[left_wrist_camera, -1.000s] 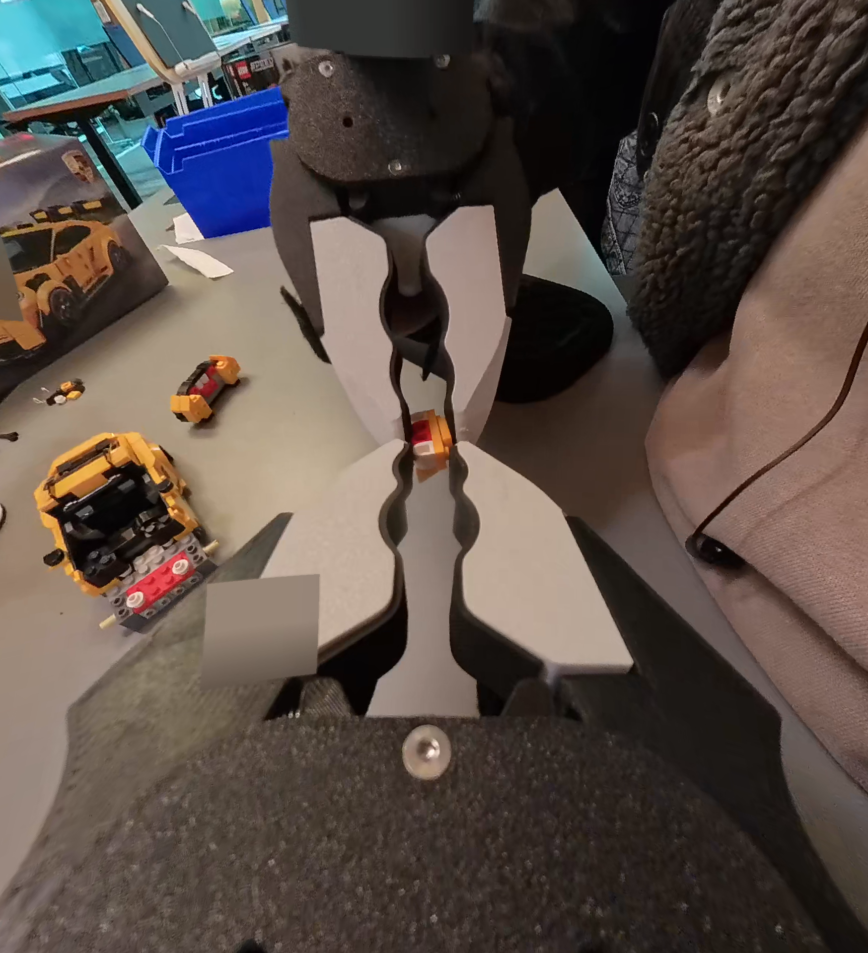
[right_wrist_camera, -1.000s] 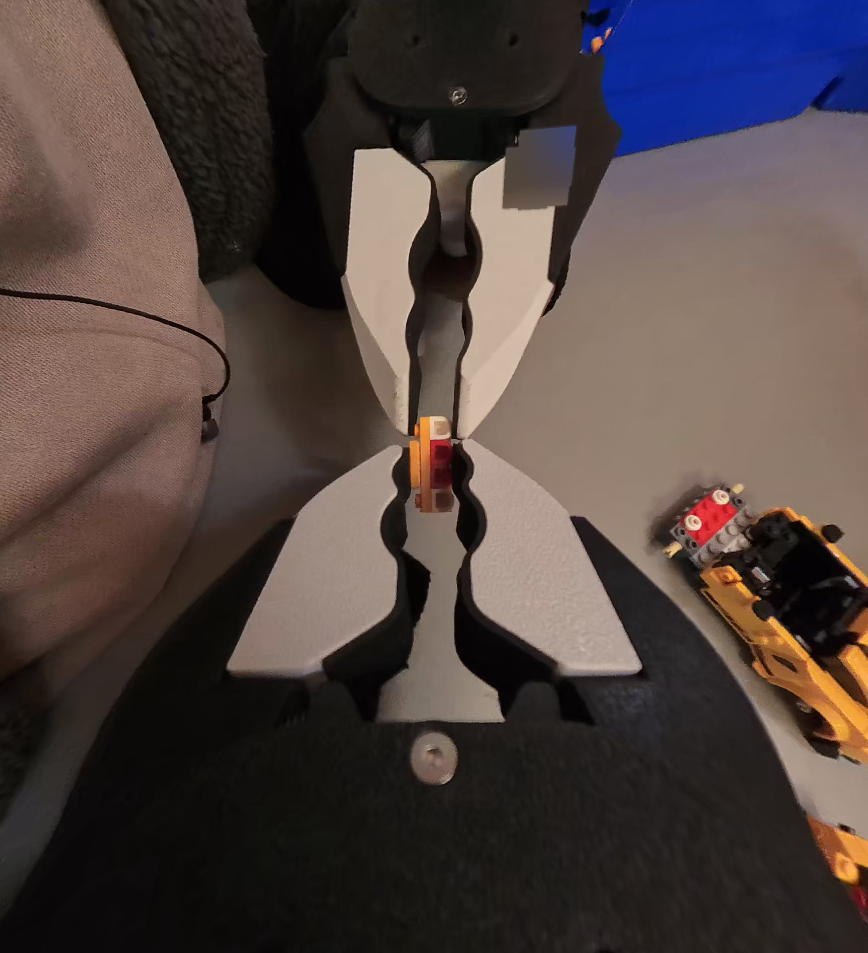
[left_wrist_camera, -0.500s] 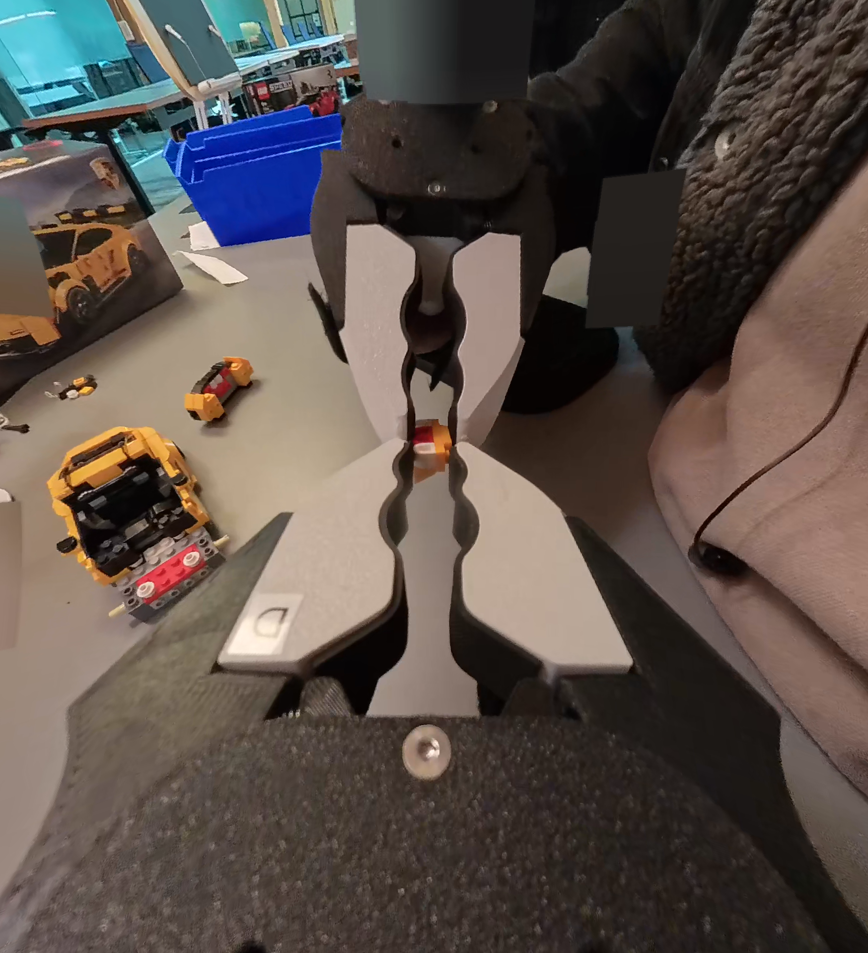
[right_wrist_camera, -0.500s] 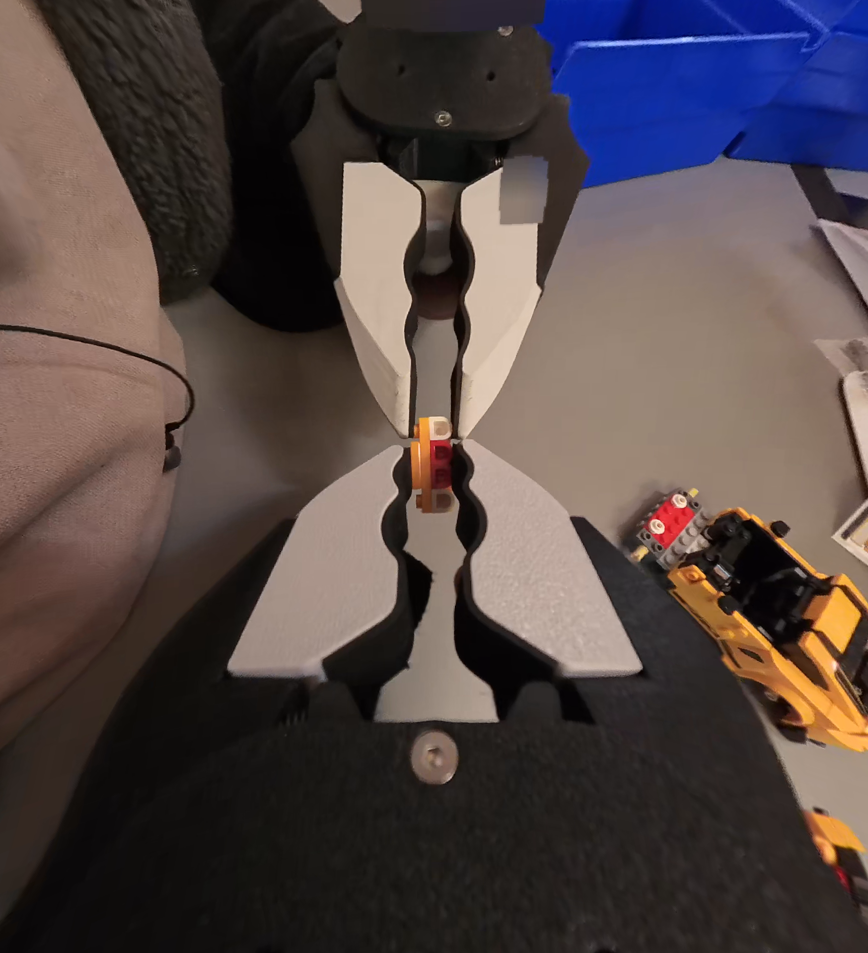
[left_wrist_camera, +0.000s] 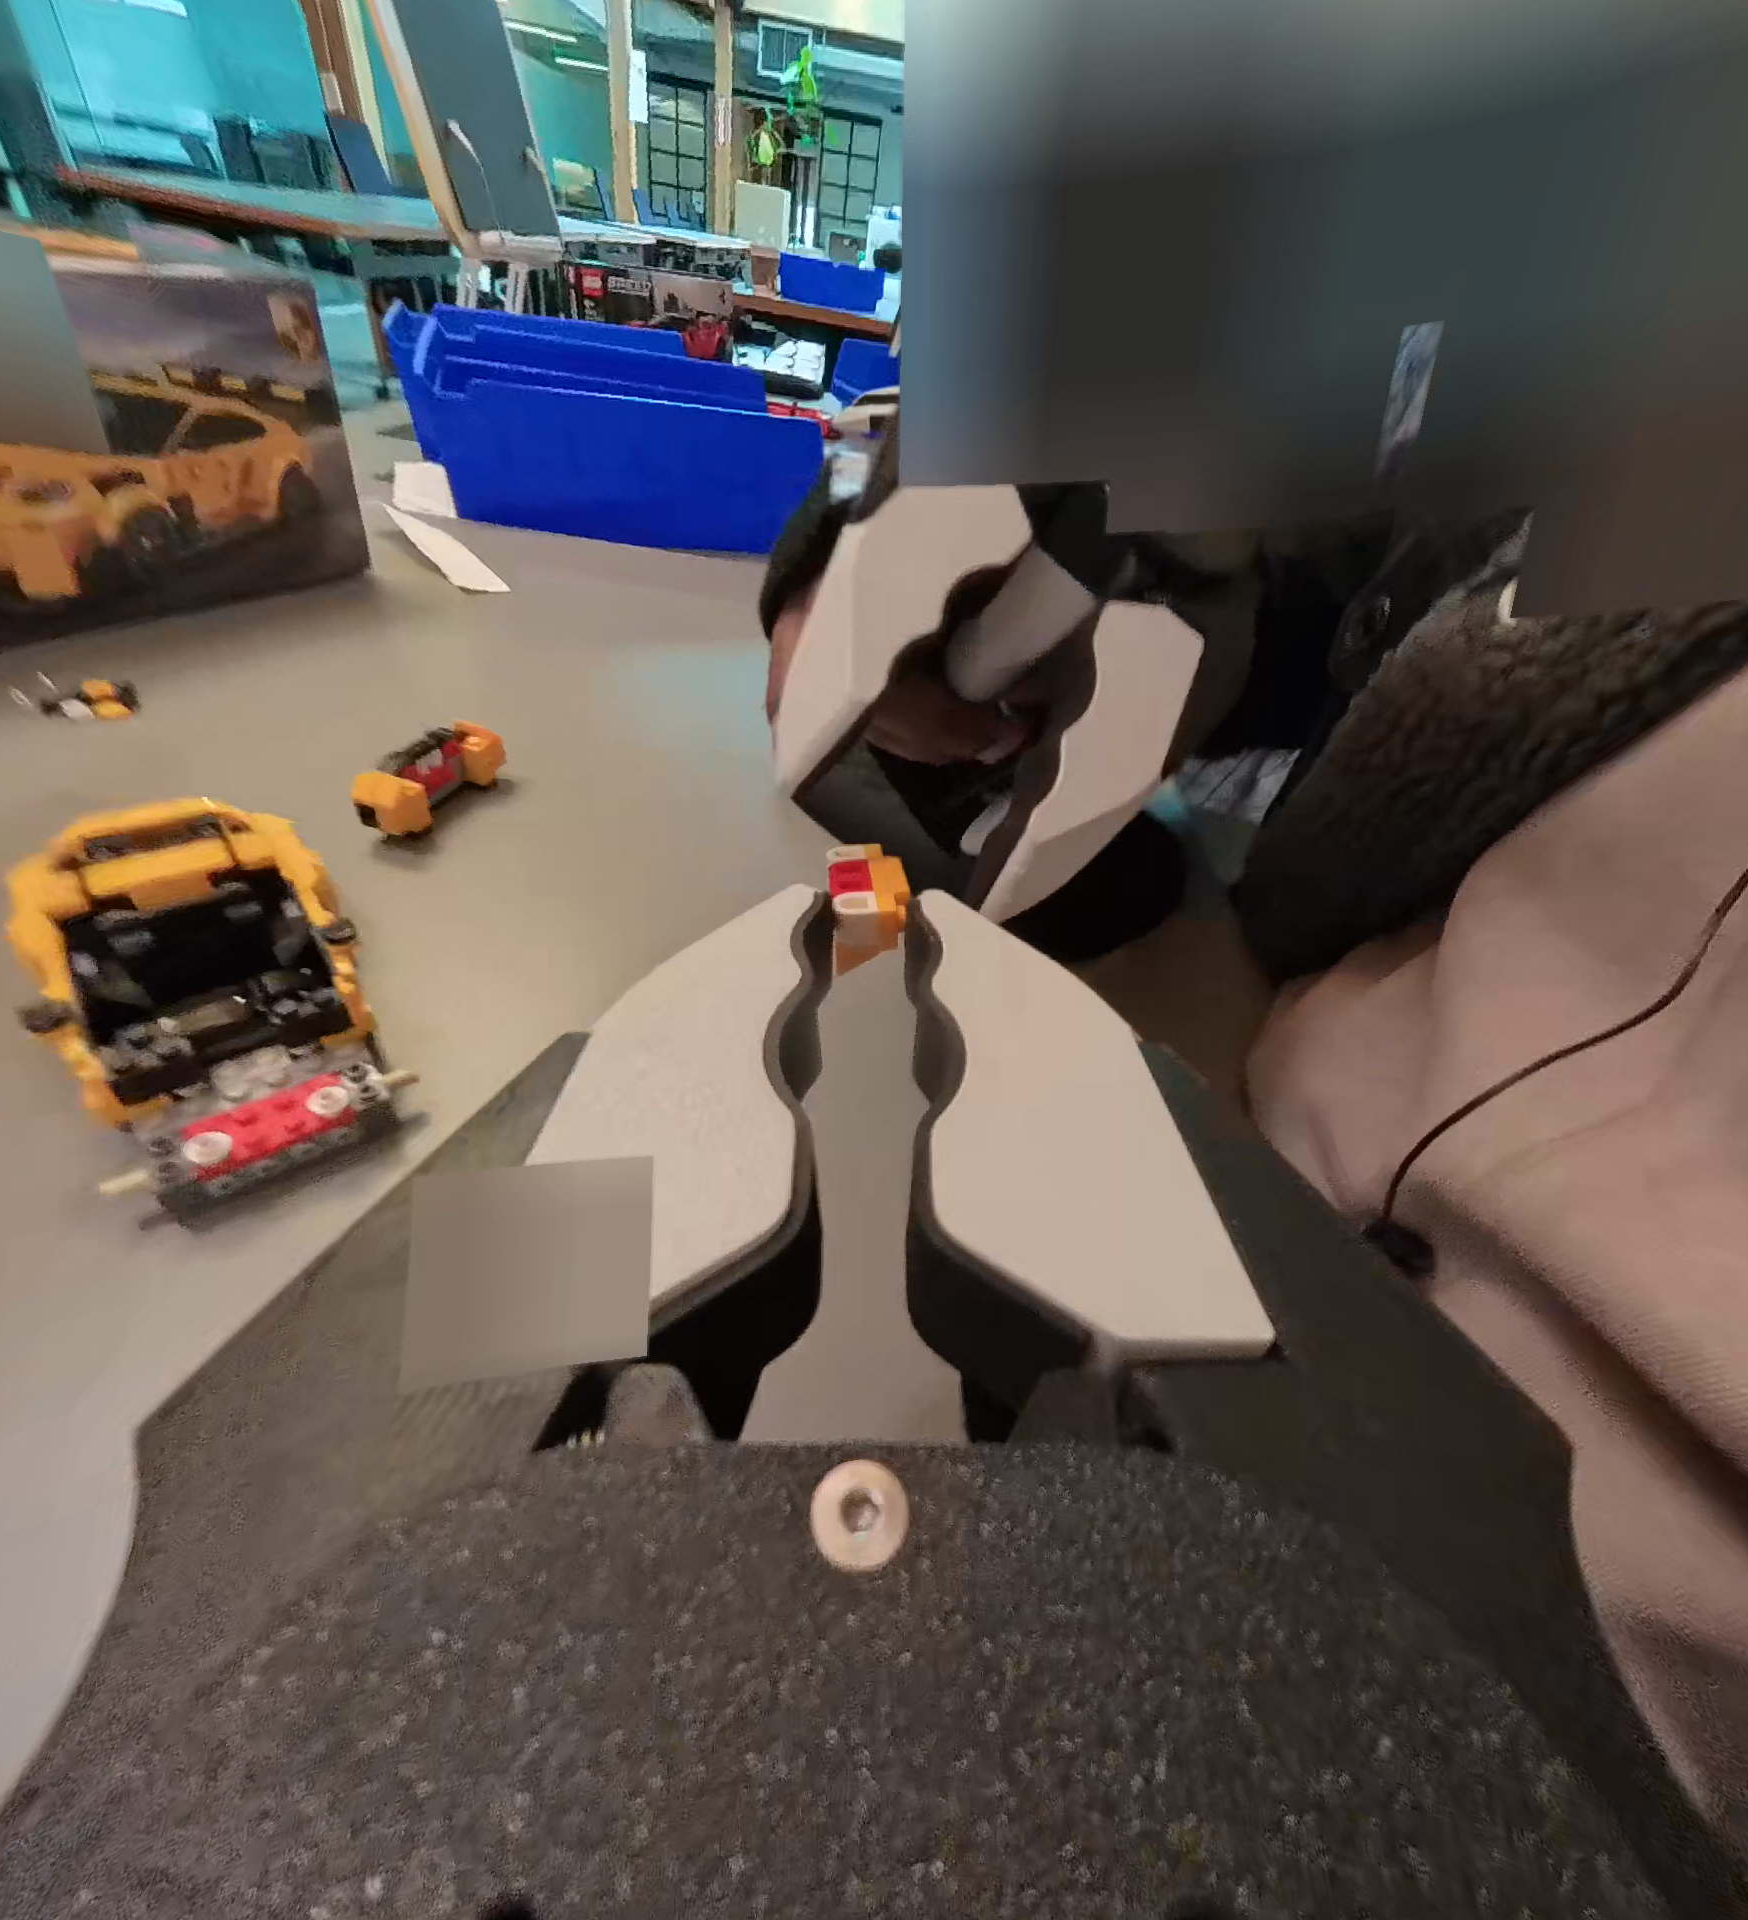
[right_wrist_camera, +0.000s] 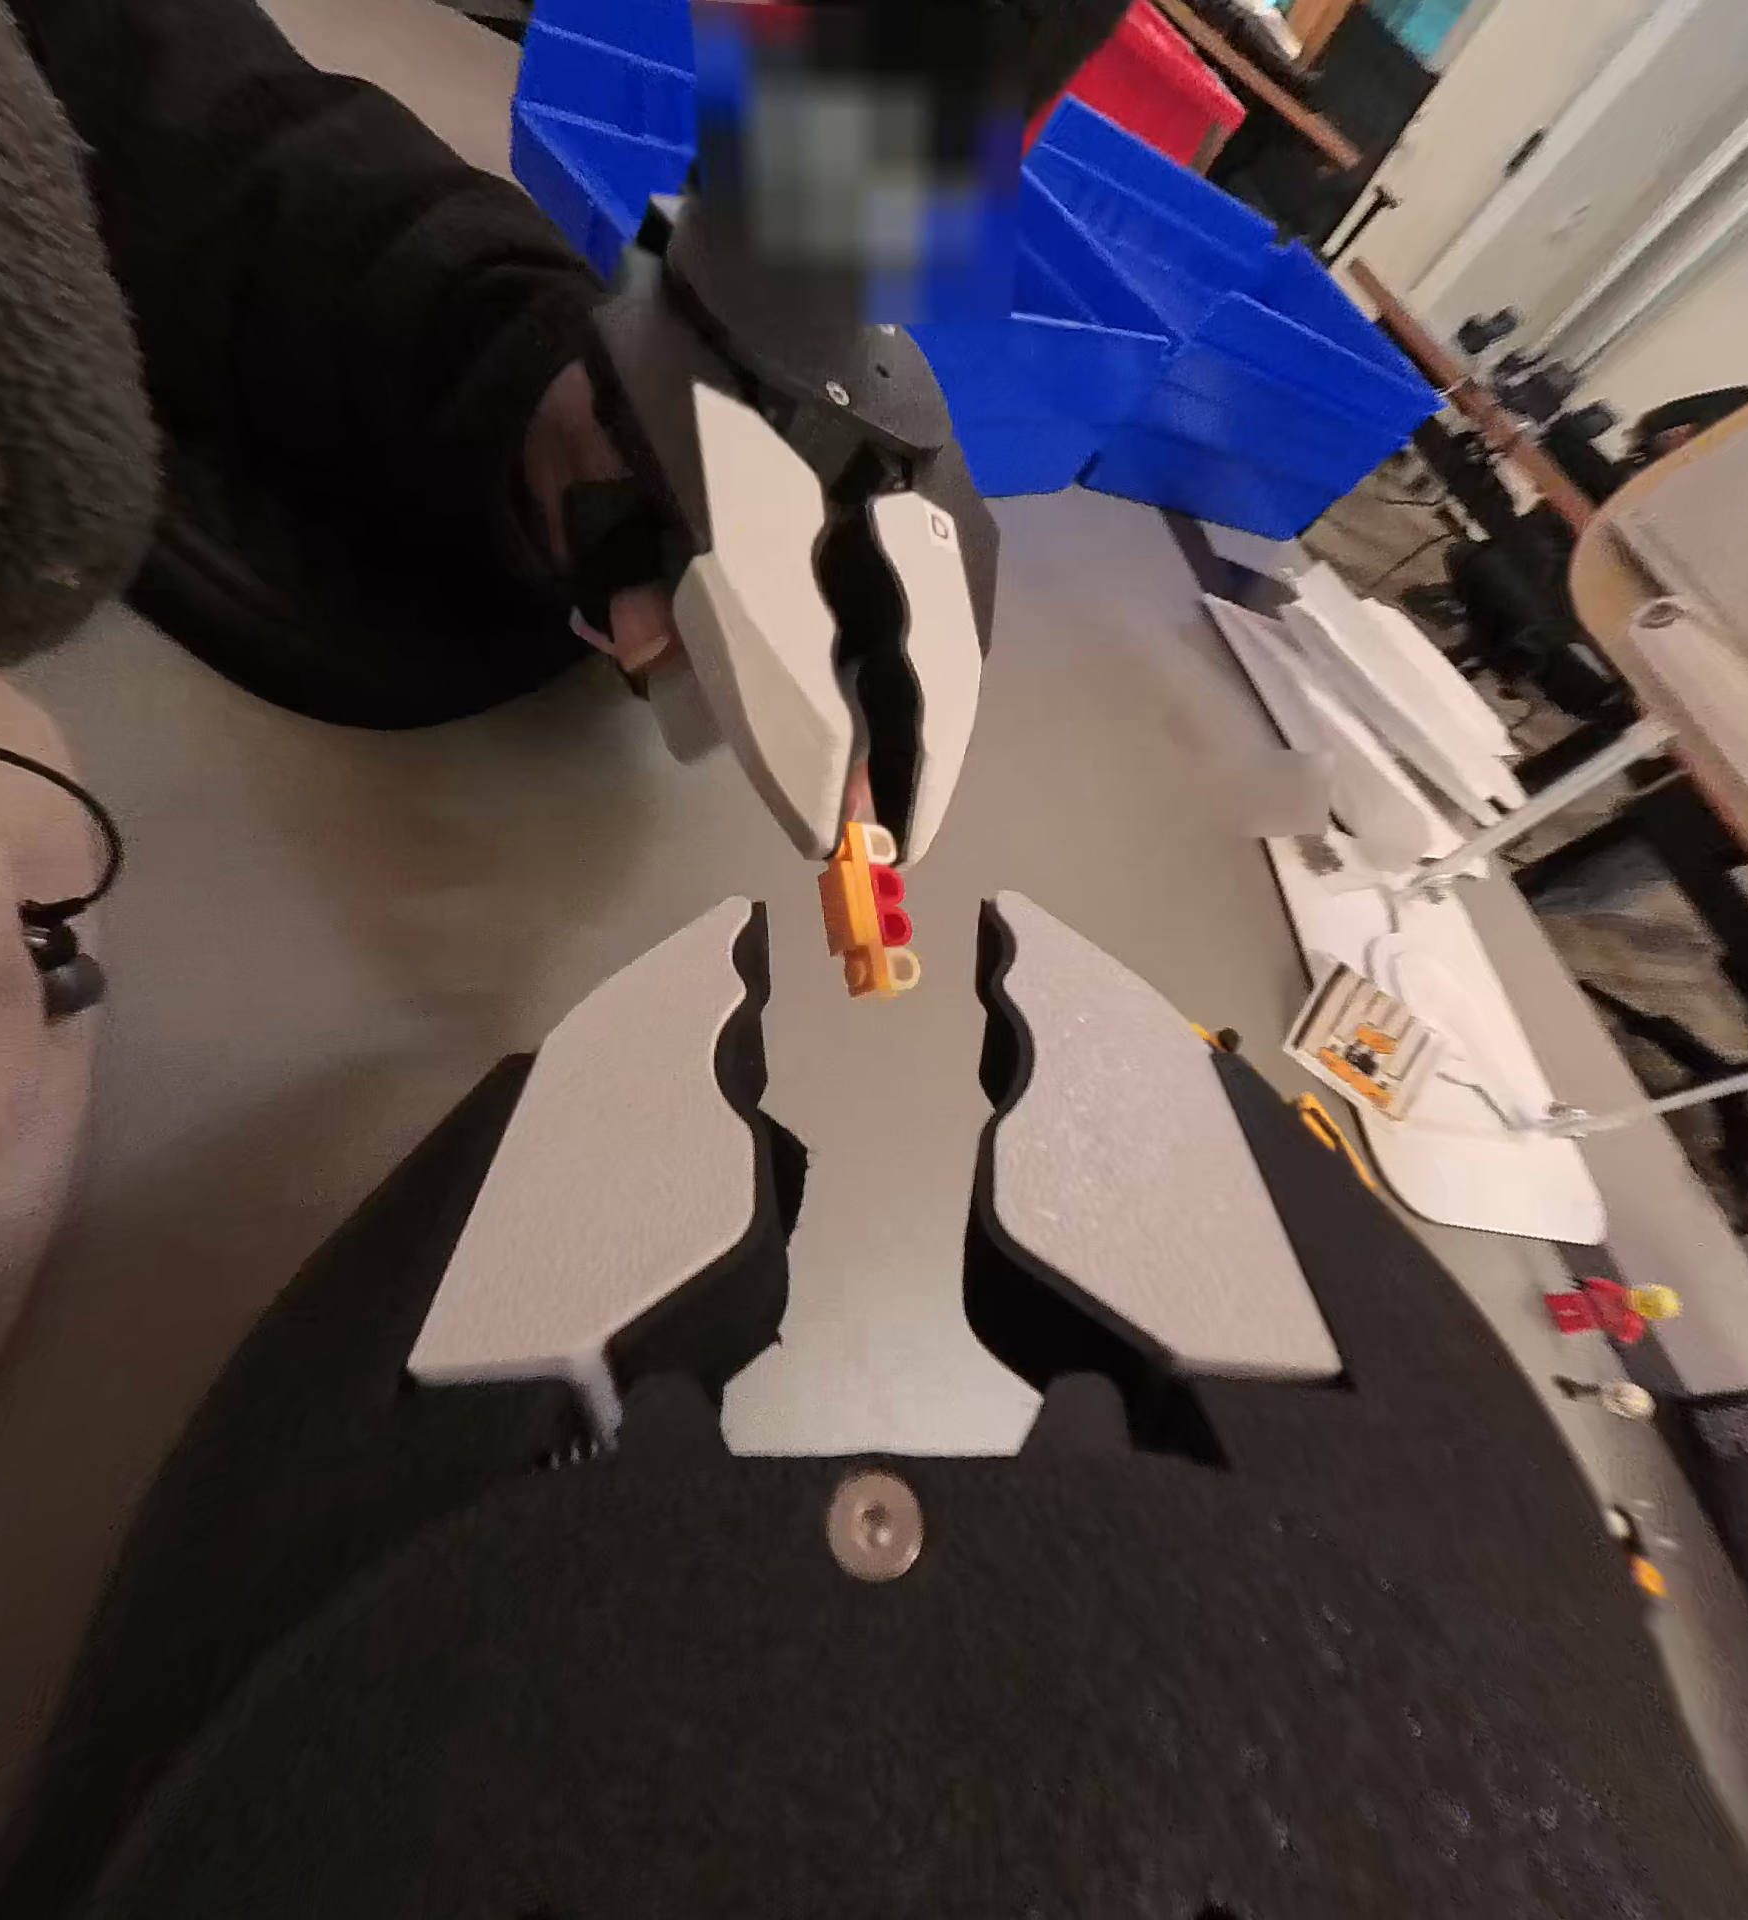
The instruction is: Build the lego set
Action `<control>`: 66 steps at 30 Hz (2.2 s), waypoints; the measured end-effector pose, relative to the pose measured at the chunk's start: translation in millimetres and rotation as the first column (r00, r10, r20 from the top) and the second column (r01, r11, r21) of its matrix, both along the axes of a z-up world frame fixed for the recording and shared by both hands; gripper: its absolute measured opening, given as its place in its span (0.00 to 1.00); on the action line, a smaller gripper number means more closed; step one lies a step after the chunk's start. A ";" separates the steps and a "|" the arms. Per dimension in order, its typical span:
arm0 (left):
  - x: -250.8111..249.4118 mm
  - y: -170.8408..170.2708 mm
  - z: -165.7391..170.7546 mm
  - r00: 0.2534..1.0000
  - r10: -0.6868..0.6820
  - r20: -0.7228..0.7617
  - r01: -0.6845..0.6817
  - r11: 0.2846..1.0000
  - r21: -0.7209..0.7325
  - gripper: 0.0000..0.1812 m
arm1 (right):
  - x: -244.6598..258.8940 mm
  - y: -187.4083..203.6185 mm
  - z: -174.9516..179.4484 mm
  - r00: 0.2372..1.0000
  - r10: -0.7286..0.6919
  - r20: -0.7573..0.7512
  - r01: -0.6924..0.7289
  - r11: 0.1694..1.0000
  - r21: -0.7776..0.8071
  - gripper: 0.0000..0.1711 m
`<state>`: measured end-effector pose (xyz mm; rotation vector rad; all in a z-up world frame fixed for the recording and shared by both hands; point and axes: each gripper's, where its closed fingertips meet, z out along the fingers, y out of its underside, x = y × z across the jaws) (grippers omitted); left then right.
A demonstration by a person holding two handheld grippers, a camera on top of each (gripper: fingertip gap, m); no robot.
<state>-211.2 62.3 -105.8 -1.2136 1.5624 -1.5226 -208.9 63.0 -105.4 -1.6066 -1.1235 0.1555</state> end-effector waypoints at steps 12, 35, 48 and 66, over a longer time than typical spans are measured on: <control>-1.1 5.9 5.5 0.984 -0.156 -0.084 0.063 0.748 -0.661 0.07 | -6.7 13.0 -5.5 0.979 -0.055 0.195 0.018 0.983 0.184 0.12; 0.3 18.7 -42.9 0.944 -0.029 -0.328 -0.101 0.923 -0.372 0.07 | 0.9 14.4 -54.0 0.890 -0.235 -0.390 -0.158 0.643 -0.750 0.06; -2.8 12.1 -89.5 0.878 0.094 -0.470 -0.025 0.988 0.153 0.00 | -0.6 14.4 -81.8 0.979 -0.049 -0.200 -0.102 0.727 -0.679 0.07; 3.6 12.9 -95.8 0.892 0.140 -0.429 0.018 0.939 0.343 0.01 | 29.6 -2.9 -96.9 0.995 0.000 0.100 0.059 0.811 -0.582 0.07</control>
